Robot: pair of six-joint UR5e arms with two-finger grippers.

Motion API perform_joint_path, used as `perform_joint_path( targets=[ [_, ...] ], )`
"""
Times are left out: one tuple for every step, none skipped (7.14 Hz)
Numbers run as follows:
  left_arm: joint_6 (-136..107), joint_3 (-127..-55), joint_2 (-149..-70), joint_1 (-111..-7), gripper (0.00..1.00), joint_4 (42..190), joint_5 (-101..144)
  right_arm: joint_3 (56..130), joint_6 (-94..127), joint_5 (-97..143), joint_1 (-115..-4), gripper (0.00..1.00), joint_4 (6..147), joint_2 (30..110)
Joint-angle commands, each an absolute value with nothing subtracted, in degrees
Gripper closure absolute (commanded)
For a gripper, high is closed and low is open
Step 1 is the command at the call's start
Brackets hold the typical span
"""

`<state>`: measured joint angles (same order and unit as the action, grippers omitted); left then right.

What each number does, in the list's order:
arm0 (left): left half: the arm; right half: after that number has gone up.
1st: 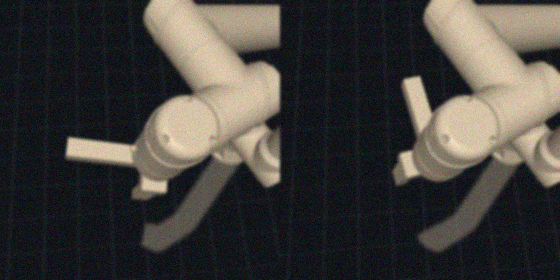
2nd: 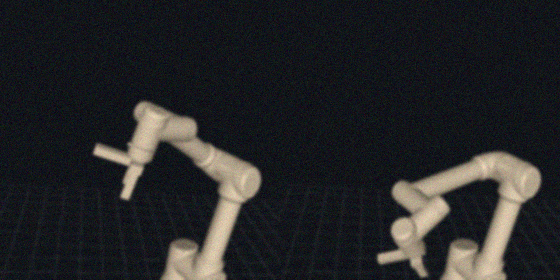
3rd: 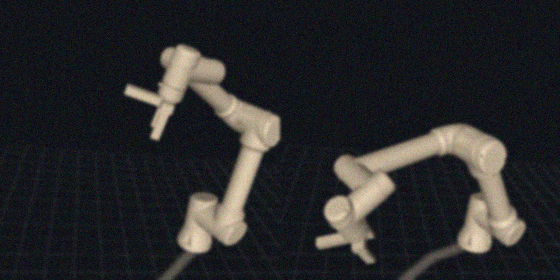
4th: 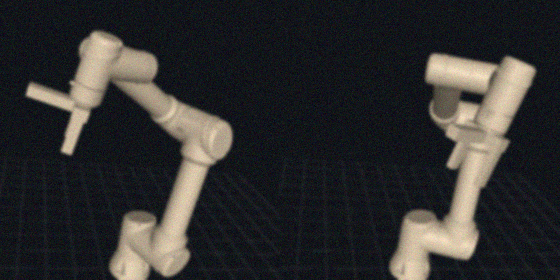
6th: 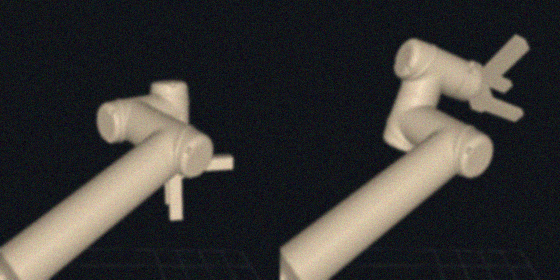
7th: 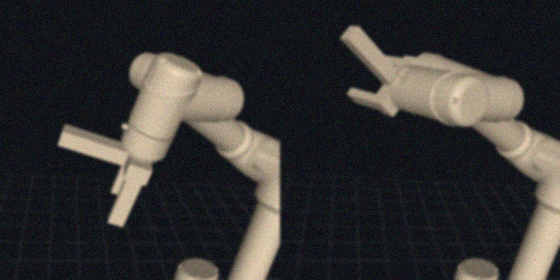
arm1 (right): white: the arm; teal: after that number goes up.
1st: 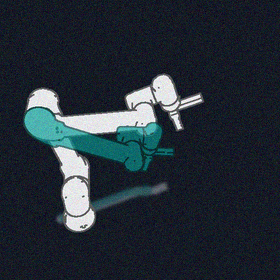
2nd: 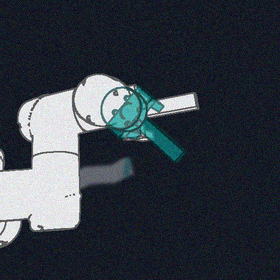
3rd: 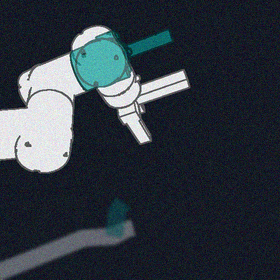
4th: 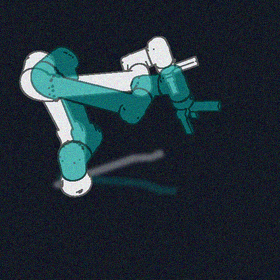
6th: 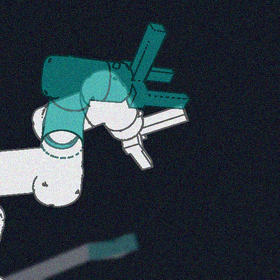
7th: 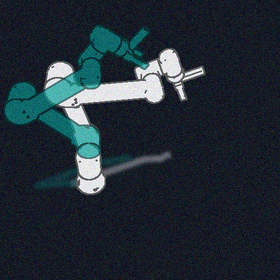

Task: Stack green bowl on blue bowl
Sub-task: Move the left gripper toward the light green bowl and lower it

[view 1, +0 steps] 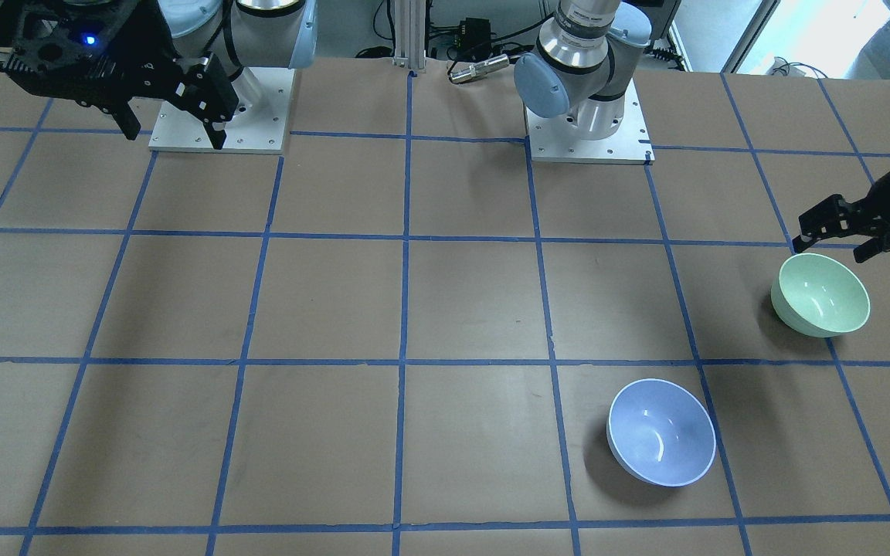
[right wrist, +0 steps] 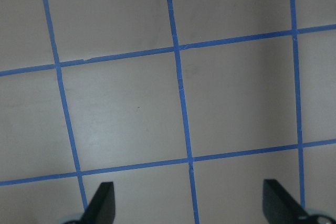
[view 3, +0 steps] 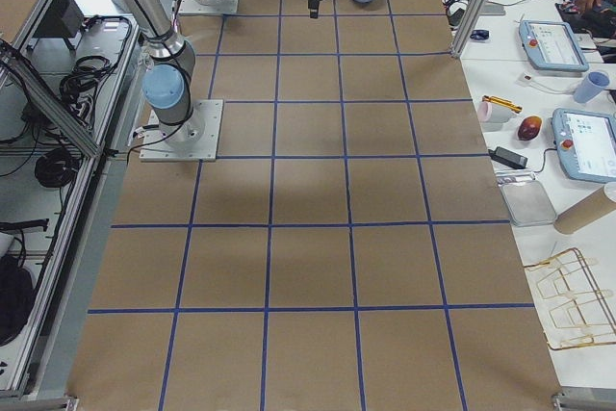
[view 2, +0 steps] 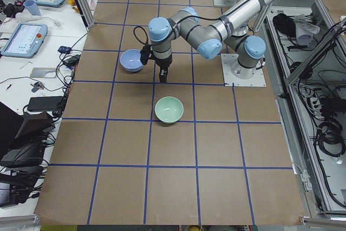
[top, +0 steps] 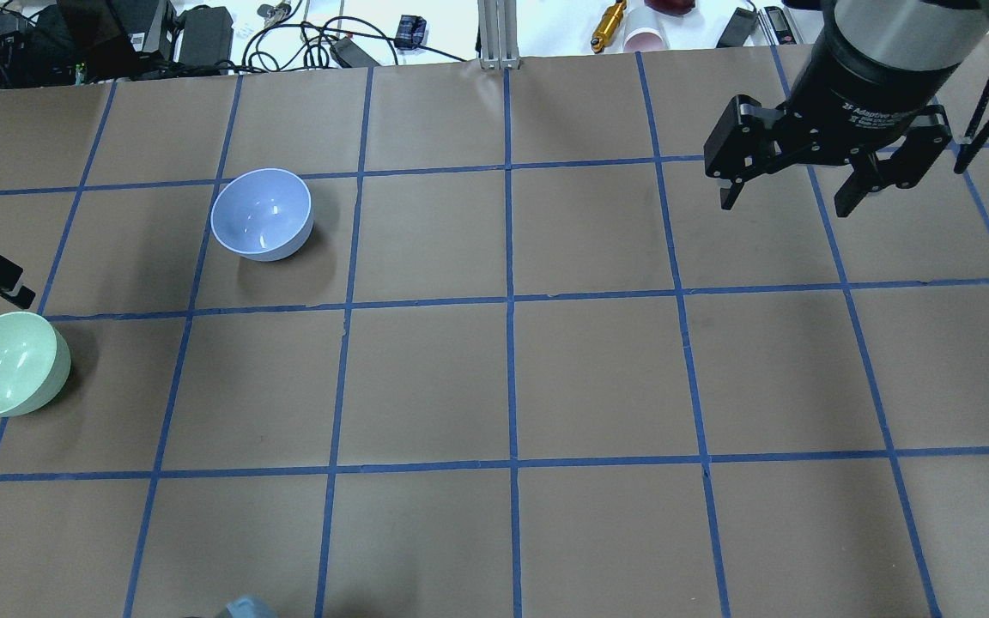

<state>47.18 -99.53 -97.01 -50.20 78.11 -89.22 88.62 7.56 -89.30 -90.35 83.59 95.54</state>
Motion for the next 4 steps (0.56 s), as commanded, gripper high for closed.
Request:
perform_joint_path(
  targets=[
    [54.46,-100.02,-100.79,-45.81,0.0,71.4,-88.77,88.68,7.56,-89.3,-90.35,0.0,83.58,95.54],
    [55.1,-100.02,-102.81,-44.49,0.0,68.76,-88.77,88.68,7.56,-89.3,-90.35,0.0,83.67,95.54],
    [55.8,-100.11,-104.49,-42.04,0.0,68.38,-88.86,88.59,7.56,-89.3,-90.35,0.0,83.58,95.54],
    [56.33,-100.02,-105.98,-39.75,0.0,68.2,-88.77,88.59,7.56,-89.3,-90.35,0.0,83.67,95.54]
  ],
)
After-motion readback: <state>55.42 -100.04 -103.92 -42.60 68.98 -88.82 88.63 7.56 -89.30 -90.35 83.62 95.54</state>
